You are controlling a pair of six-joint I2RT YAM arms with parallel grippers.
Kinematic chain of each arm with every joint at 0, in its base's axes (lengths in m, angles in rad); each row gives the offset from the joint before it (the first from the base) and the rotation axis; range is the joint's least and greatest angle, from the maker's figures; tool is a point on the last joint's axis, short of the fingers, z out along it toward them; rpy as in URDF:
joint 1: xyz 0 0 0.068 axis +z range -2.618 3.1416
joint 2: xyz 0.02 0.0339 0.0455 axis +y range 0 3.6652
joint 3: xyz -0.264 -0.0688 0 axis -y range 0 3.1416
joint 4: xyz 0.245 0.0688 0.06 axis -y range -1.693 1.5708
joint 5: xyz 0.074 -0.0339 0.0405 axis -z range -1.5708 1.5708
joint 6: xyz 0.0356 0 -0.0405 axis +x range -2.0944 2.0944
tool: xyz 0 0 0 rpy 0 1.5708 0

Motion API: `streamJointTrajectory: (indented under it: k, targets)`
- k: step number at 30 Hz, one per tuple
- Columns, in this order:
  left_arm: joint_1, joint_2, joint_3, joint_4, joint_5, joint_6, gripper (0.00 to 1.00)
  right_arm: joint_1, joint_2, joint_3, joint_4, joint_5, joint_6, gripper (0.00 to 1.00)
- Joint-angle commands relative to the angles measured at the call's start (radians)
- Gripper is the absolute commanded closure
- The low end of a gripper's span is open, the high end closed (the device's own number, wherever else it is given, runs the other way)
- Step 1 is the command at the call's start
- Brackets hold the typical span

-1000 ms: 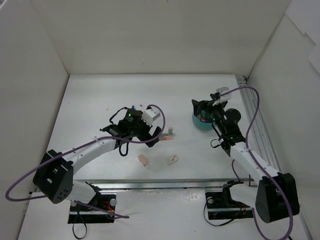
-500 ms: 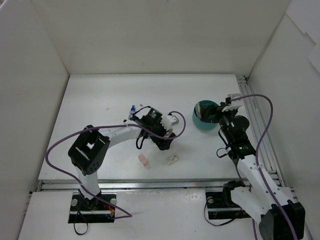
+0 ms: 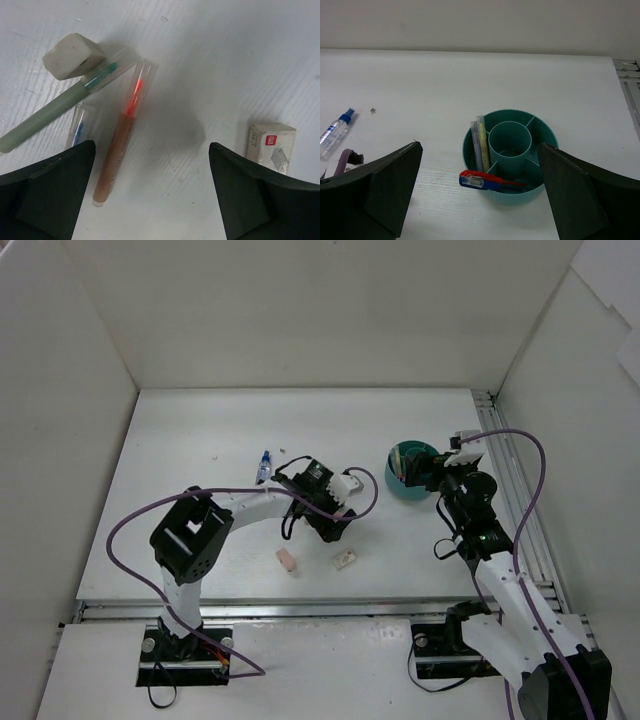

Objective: Sort the stationery into containers
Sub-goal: Place the pen in the storage box, then pick up the pen from the center of the board.

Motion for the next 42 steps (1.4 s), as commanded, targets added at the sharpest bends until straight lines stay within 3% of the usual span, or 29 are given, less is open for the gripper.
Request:
streamJointTrajectory:
  k: [1,8,16,26,36,42]
  targets:
    - [-0.029,-0.005,0.04,-0.026,-0.076,-0.011,0.09,-0.008,-0.022,0.056,0.056,0.02,-0.011,0.02]
    - [-0.084,0.024,0.078,-0.04,-0.254,-0.023,0.35,-0.006,-0.032,0.055,0.048,0.02,-0.011,0.02]
    - [-0.123,0.073,0.143,-0.053,-0.335,0.0,0.43,-0.008,-0.057,0.05,0.041,0.022,-0.012,0.02]
    - [-0.15,0.103,0.169,-0.079,-0.384,0.011,0.98,-0.01,-0.071,0.051,0.039,0.017,-0.017,0.02]
    - [-0.15,-0.102,0.078,0.068,-0.424,0.043,1.0,-0.008,-0.109,0.039,0.044,0.022,-0.014,0.02]
    - [-0.091,-0.227,0.089,0.246,-0.318,0.061,1.0,-0.009,-0.16,0.024,0.044,0.038,-0.007,0.02]
